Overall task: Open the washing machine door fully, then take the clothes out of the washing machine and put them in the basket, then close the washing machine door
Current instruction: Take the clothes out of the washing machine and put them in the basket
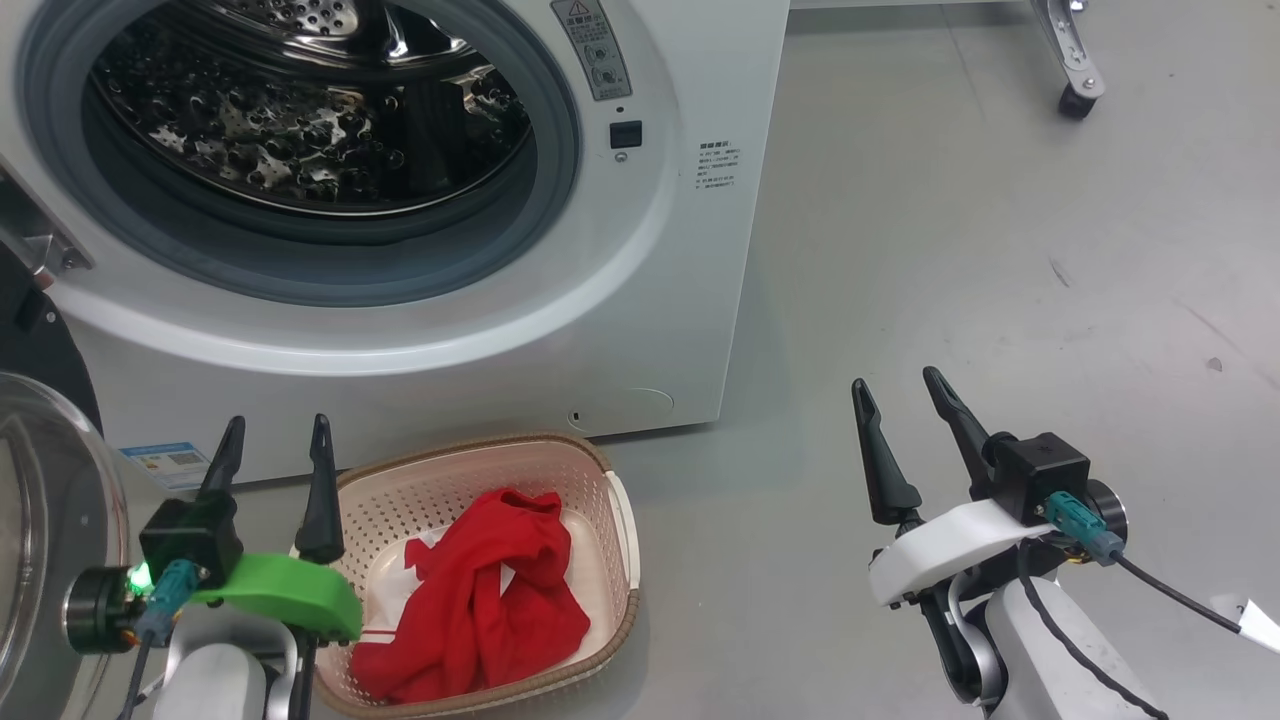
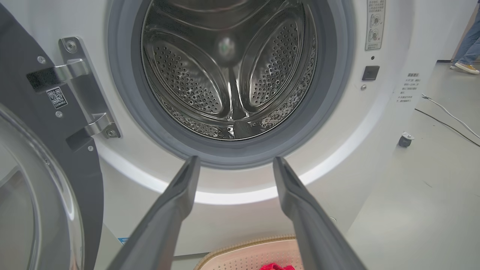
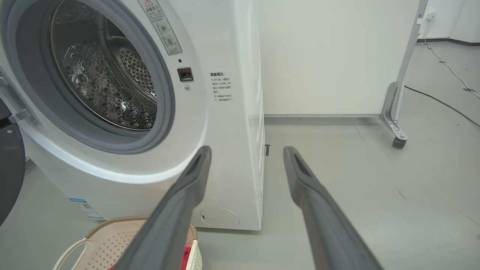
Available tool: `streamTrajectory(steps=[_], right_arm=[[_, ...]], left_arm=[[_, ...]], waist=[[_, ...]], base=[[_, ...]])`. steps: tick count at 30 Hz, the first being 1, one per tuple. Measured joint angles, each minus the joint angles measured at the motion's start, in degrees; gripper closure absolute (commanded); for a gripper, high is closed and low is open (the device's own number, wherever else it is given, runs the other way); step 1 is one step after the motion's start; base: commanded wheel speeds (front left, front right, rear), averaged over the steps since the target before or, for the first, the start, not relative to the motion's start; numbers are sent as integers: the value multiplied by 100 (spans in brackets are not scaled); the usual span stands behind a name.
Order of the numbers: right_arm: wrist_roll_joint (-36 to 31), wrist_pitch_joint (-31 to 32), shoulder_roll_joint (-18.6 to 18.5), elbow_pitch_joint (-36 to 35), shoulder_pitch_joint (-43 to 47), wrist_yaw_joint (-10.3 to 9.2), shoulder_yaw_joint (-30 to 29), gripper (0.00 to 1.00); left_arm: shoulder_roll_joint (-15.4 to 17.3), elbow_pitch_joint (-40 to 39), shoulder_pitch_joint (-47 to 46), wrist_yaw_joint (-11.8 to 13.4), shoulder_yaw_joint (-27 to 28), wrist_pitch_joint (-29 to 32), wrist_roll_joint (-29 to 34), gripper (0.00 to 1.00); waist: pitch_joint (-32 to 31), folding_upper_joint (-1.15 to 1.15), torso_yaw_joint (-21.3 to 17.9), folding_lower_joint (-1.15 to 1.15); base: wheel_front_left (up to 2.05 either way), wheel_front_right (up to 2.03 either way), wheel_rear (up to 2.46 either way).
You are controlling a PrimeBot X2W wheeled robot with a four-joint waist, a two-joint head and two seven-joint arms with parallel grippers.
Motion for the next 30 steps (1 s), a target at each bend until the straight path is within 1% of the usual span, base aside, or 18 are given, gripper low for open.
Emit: streamTrajectory(steps=[5,7,16,25,30], right_arm=[[-41,0,0,-2,97,5,-45,0],[-42,0,2,0,126,42,-48,0],[-98,0,5,4,335,49,-94,0],[-144,0,7,3,344,51,-98,0],[-147,0,8,1,349,52,-102,0]], left_arm=[[-8,-197,388,54,-41,0,36,0],[-8,-260,510,56,-53,0,37,0],[-8,-694,1032,111,-86,29,47,0],[-5,-1066,1273,203,-78,137,71,0],[-4,-1240,1360,209,-76,216,77,0]], waist=[[-119,0,67,0],[-164,0,84,0],[-381,0,145,0],[-414,0,144,0],[-428,0,144,0]], base=[[0,0,0],[0,0,0],[0,0,0],[0,0,0],[0,0,0]])
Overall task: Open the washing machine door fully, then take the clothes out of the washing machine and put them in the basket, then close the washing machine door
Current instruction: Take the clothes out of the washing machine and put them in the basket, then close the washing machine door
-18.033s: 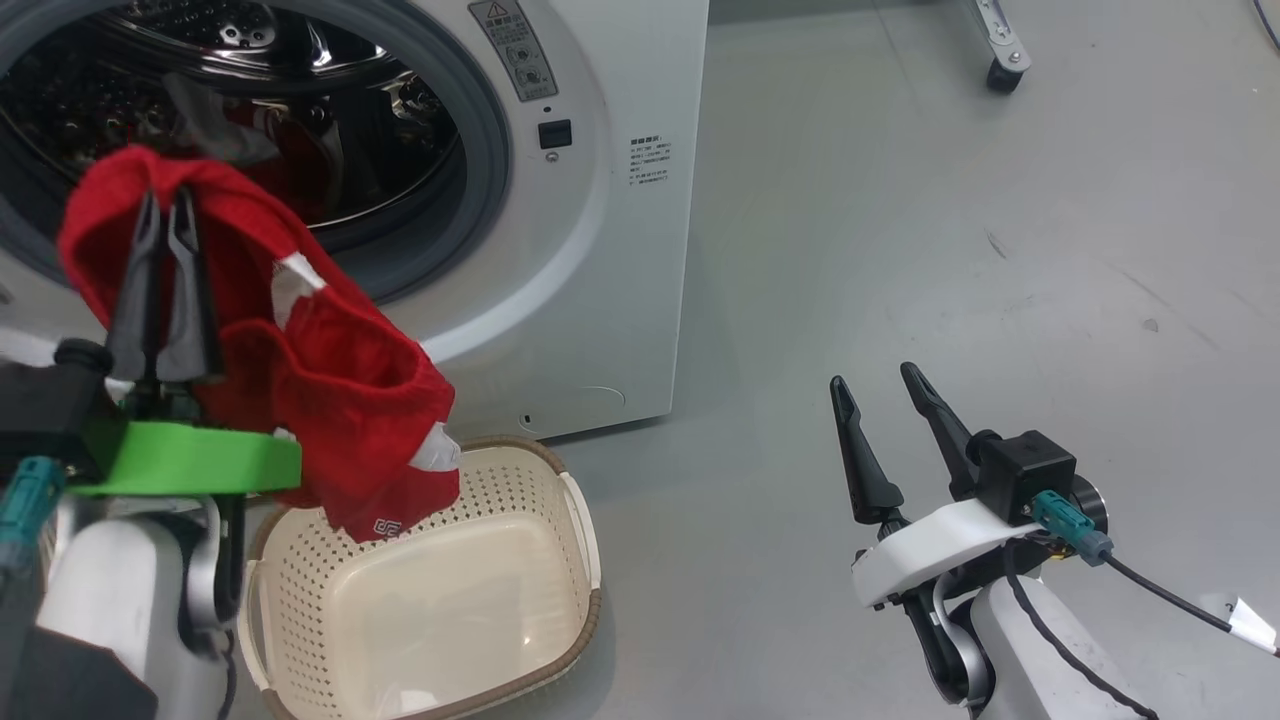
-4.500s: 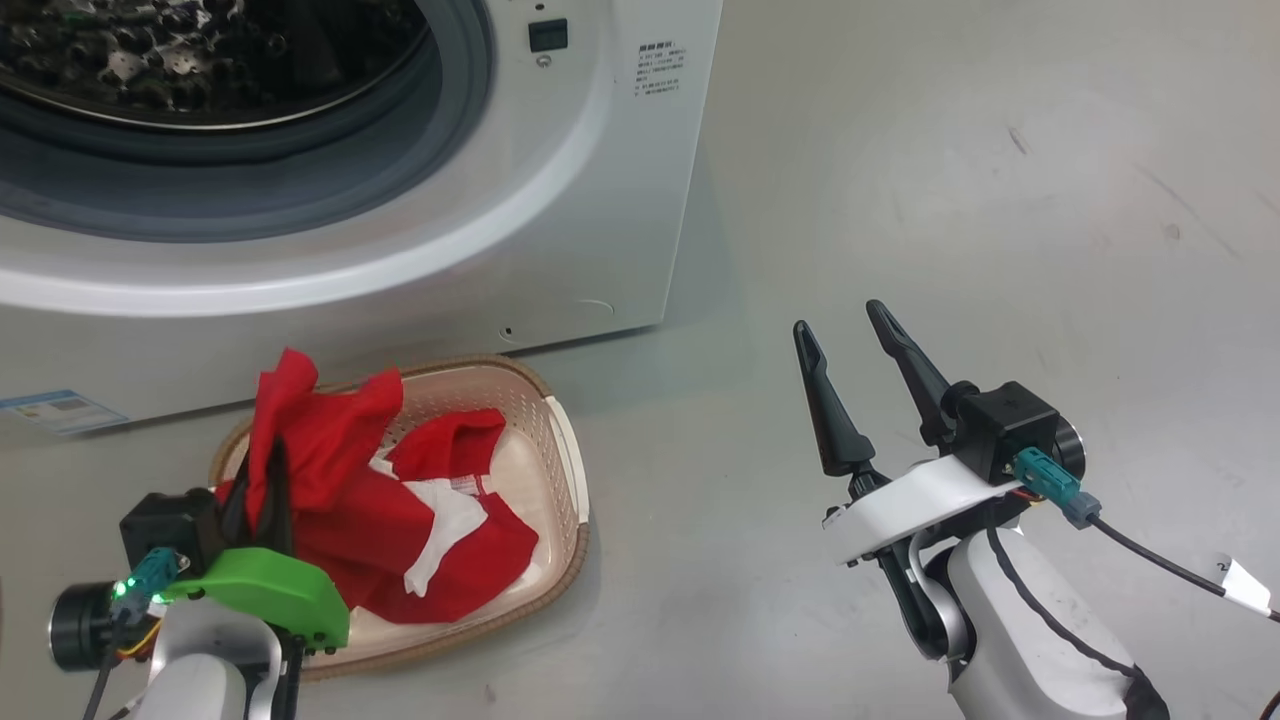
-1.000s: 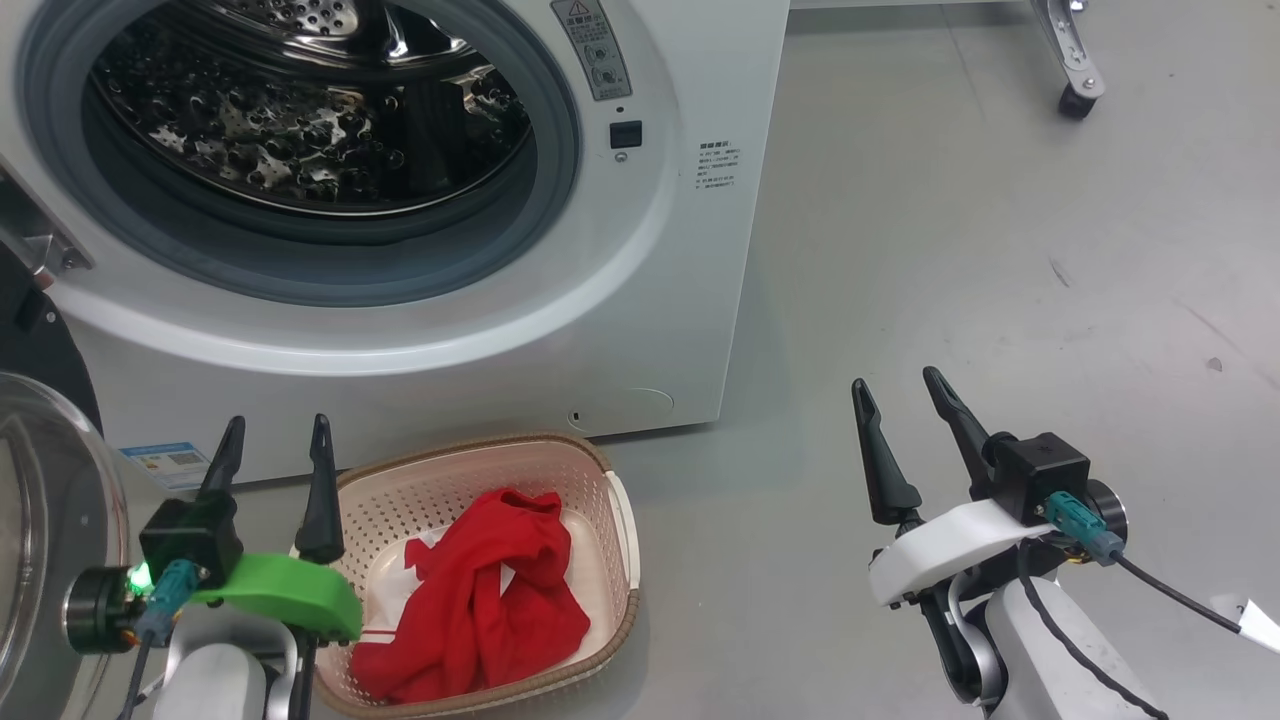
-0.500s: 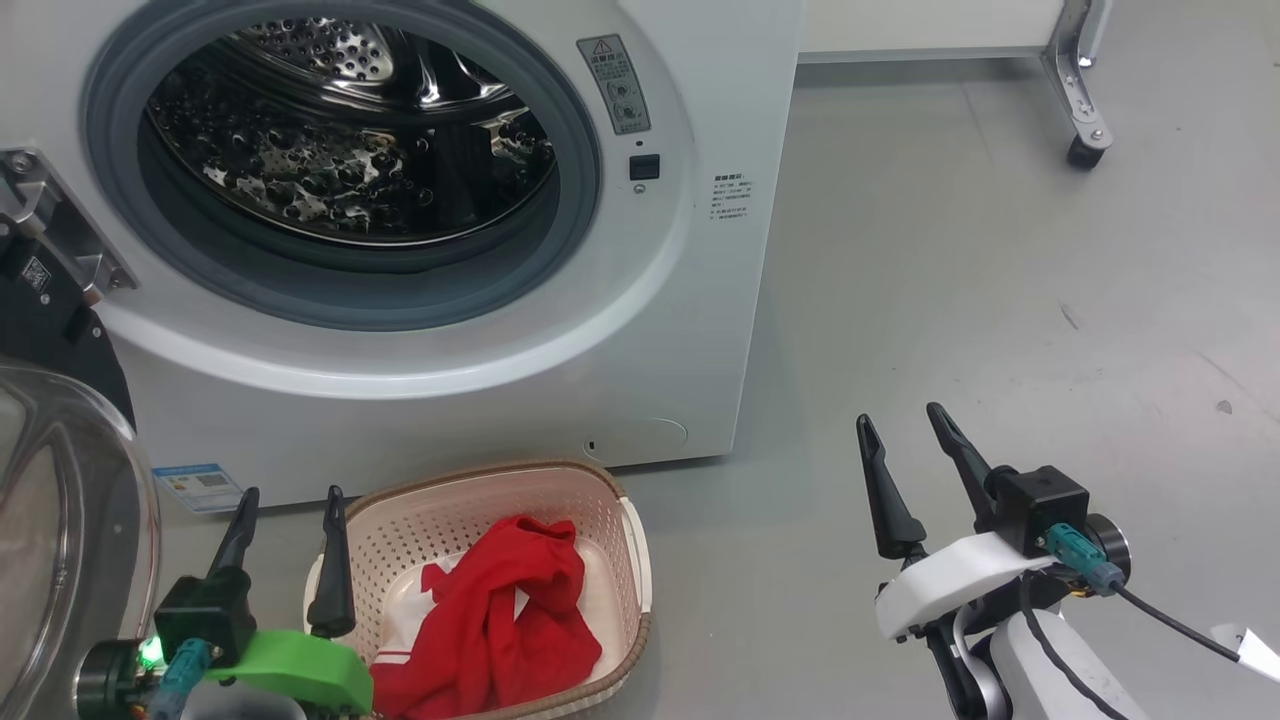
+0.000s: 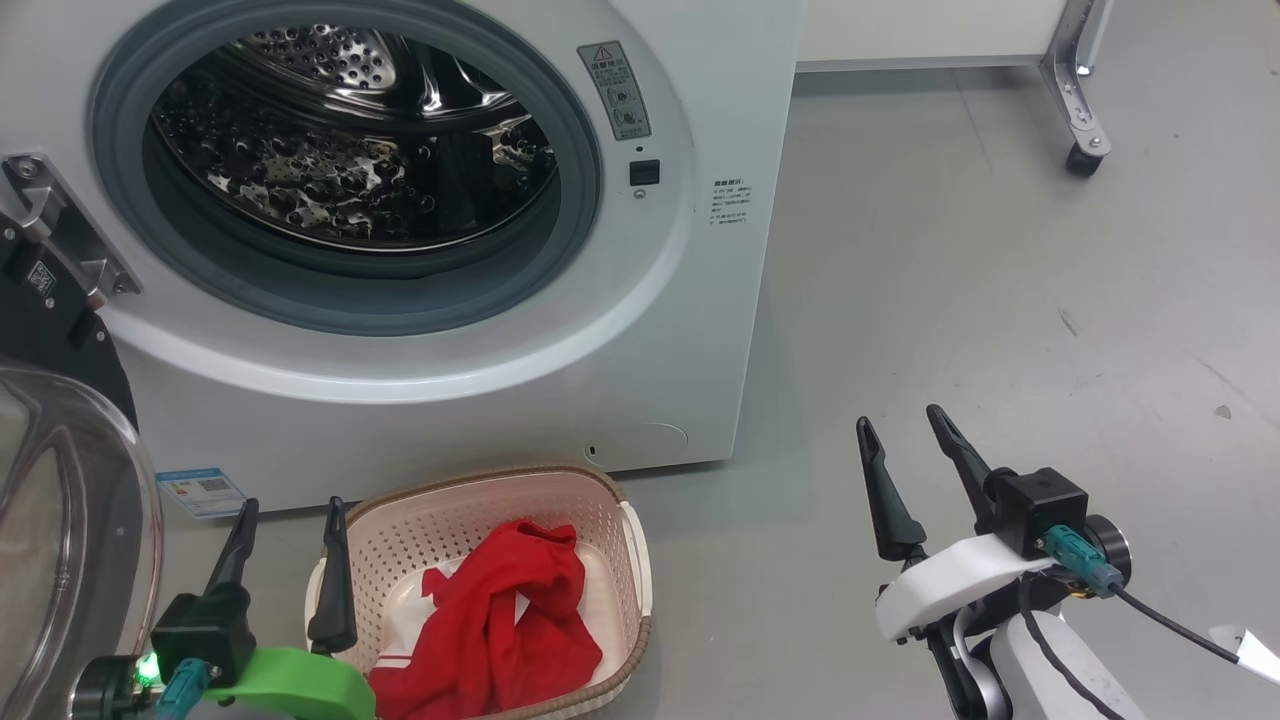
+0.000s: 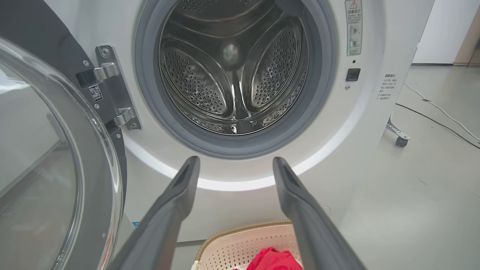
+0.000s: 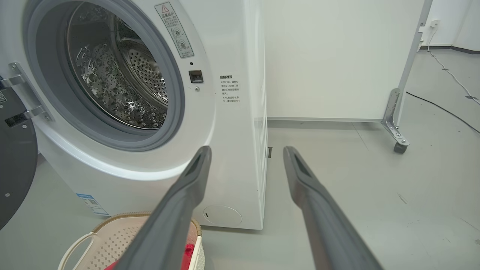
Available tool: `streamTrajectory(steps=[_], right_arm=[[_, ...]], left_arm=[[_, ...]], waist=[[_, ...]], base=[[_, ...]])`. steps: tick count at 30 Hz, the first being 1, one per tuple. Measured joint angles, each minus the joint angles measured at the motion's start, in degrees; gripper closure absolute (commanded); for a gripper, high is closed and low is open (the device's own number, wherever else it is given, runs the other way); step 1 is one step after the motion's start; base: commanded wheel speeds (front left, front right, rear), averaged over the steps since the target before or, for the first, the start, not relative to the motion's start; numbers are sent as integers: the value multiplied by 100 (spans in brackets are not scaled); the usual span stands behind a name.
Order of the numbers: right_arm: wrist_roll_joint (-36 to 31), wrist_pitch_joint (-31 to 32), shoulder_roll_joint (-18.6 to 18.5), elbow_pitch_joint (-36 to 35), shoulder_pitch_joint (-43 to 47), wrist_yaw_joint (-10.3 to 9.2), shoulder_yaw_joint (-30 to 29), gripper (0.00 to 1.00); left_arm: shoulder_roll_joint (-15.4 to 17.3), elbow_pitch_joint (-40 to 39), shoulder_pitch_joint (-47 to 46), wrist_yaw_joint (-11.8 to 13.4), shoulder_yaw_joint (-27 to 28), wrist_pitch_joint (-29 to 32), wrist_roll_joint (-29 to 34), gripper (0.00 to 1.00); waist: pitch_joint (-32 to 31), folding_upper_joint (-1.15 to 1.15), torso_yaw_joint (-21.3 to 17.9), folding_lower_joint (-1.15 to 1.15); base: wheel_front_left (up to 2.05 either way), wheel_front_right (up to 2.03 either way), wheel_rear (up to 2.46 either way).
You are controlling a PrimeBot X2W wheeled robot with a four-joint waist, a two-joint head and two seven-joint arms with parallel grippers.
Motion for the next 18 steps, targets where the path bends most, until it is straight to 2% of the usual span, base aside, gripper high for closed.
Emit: streamTrajectory(steps=[18], right_arm=[[-45,0,1,0,22,44,-9,0]], left_arm=[[3,-468,282,99,-5,271,116,0]], waist=[[-25,0,5,0]], base=[[0,0,0]])
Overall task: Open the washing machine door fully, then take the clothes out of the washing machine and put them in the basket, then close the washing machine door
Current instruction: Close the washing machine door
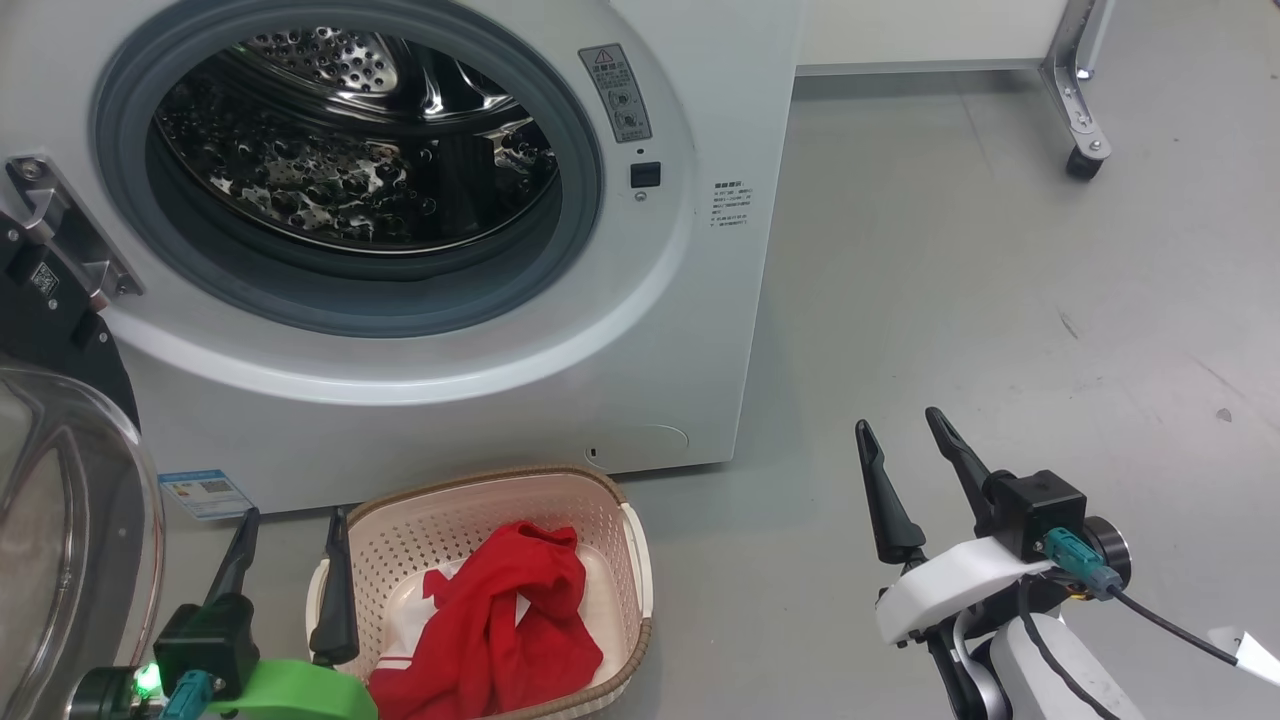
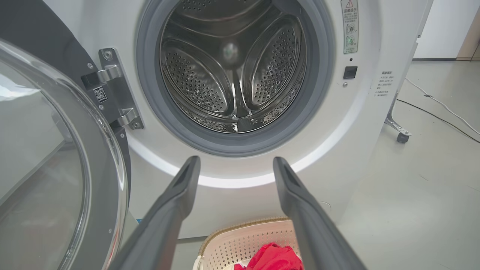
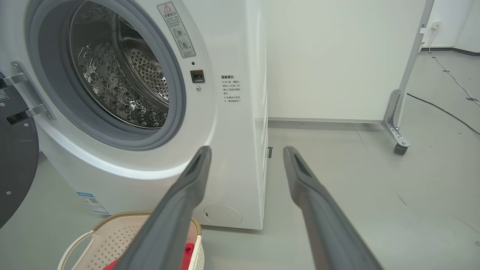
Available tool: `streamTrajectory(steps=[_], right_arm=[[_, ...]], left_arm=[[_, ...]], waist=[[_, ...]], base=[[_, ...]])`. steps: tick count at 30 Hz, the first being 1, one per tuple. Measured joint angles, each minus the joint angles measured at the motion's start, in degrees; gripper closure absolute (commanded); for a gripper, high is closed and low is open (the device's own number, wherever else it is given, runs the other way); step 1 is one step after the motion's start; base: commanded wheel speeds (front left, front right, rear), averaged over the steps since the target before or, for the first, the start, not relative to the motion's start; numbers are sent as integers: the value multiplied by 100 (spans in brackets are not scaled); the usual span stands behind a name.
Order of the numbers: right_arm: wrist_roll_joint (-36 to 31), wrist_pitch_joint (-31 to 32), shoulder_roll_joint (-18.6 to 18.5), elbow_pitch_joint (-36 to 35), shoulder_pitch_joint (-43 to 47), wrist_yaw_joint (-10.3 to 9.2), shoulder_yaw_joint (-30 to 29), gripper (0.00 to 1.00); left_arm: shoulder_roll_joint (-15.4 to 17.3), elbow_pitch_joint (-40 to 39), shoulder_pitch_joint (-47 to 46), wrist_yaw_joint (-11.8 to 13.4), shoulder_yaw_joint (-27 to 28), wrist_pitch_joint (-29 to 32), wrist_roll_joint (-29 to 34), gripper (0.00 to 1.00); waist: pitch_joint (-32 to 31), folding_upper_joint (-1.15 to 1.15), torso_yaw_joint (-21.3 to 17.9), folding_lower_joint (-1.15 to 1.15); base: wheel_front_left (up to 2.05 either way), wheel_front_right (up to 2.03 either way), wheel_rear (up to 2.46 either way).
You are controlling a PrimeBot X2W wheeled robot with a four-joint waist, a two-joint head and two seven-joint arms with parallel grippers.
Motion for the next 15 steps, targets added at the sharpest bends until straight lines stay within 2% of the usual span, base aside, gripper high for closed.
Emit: streamTrajectory(steps=[15], right_arm=[[-8,0,1,4,79,7,-4,0]], left_arm=[[4,-296,120,20,-5,146,77,0]], waist=[[30,0,41,0]], base=[[-4,12,-8]])
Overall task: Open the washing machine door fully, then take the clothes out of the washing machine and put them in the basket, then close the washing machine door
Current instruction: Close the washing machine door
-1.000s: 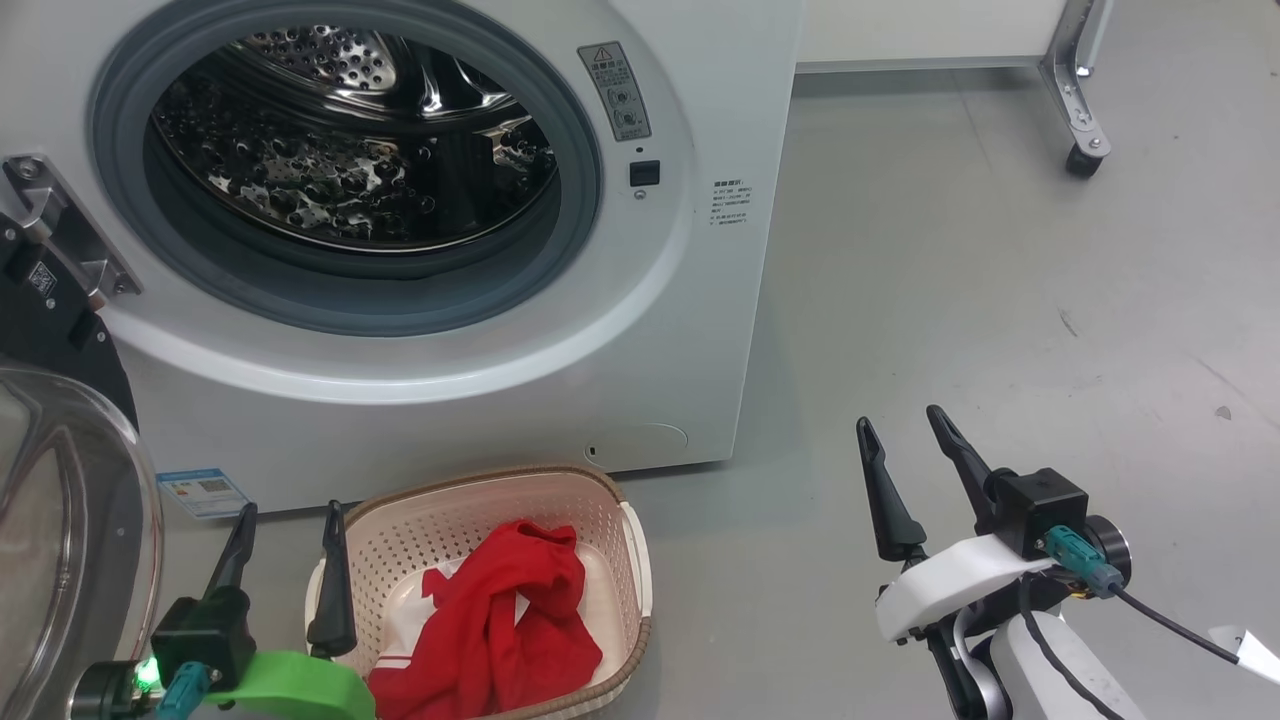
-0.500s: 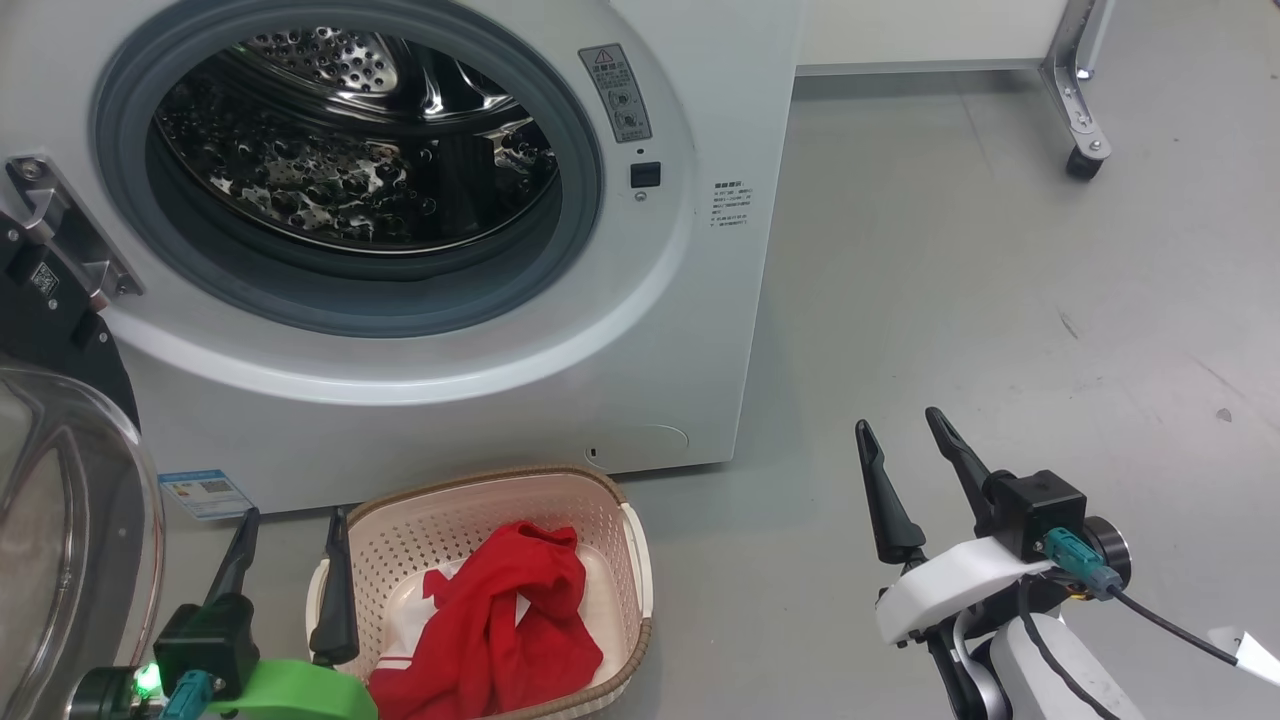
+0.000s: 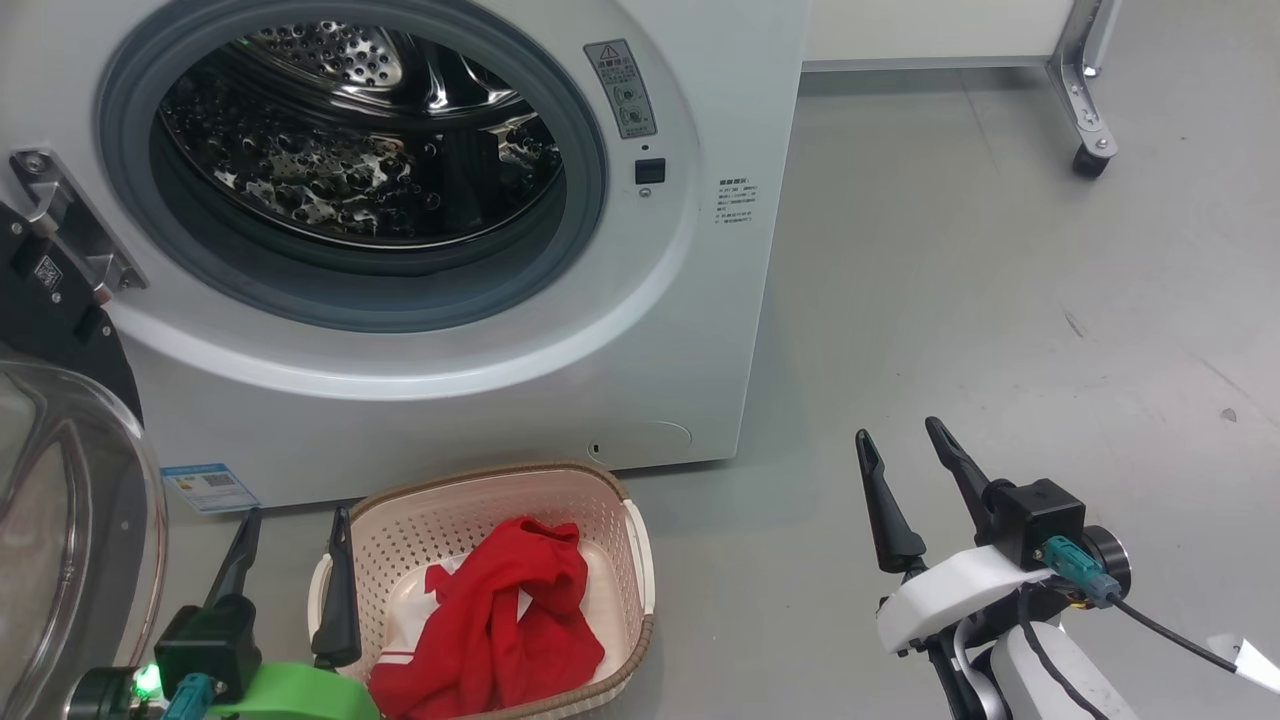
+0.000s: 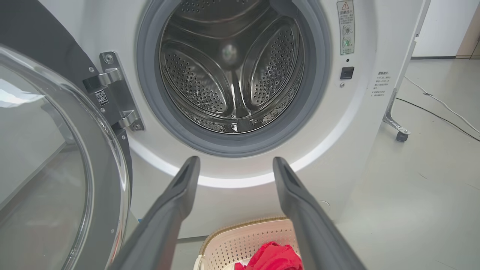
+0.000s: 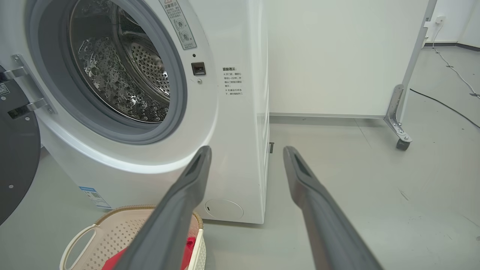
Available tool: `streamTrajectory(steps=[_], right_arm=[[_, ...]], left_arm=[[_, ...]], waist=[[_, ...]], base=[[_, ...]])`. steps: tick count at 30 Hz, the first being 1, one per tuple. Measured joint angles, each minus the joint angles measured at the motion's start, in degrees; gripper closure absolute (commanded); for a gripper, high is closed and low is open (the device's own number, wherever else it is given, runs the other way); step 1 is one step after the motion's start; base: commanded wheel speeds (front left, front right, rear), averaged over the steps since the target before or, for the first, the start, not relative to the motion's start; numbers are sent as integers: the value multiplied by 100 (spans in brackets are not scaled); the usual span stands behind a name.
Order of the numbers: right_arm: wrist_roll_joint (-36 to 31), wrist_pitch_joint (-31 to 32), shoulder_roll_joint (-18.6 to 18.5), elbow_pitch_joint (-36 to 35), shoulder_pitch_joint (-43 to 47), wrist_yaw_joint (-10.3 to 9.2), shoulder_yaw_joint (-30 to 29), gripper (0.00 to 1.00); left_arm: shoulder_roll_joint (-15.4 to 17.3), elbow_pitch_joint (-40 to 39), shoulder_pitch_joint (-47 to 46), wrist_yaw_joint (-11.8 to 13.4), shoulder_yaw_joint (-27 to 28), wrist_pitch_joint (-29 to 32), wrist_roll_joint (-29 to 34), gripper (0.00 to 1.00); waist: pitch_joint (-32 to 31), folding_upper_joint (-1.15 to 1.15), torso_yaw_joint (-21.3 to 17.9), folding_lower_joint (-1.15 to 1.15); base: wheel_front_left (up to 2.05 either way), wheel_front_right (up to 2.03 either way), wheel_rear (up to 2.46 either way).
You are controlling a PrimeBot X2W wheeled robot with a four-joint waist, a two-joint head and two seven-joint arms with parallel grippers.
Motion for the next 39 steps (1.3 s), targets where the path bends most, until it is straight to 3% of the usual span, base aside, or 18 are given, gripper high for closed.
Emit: streamTrajectory(steps=[39], right_arm=[[0,0,3,22,-1,47,-12,0]], left_arm=[[2,-393,108,25,-43,202,8,0]], waist=[[41,0,34,0]], base=[[-73,87,-13]])
